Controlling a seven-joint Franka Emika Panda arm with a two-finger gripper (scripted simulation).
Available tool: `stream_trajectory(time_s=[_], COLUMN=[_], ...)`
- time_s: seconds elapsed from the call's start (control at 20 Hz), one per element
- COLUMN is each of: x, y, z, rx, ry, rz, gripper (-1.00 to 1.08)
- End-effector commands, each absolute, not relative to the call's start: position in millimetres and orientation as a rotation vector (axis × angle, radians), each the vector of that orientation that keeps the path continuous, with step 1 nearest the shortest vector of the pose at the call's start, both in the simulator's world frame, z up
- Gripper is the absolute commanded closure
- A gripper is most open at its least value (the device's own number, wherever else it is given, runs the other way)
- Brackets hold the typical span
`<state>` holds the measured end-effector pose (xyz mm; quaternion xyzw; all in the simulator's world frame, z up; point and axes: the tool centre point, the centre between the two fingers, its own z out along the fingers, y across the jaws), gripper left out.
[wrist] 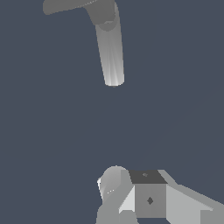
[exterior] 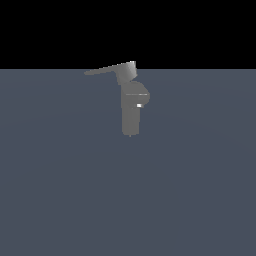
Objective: Turn on the faucet by rotating a designated handle.
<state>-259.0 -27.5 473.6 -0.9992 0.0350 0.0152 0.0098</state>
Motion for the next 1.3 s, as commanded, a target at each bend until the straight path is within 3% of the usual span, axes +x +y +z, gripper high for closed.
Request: stream_trajectory(time_s=[0.0, 0.8, 1.25], x=[-259.0, -252.9, -228.2], y=[-27.6, -26.0, -21.8], z=[473.6, 476.5, 478.5], rx=[-3.120, -3.108, -3.093], ry=[0.109, 0.058, 0.205], rz=[0.048, 0.039, 0.061], gripper=[1.08, 1.08, 1.08])
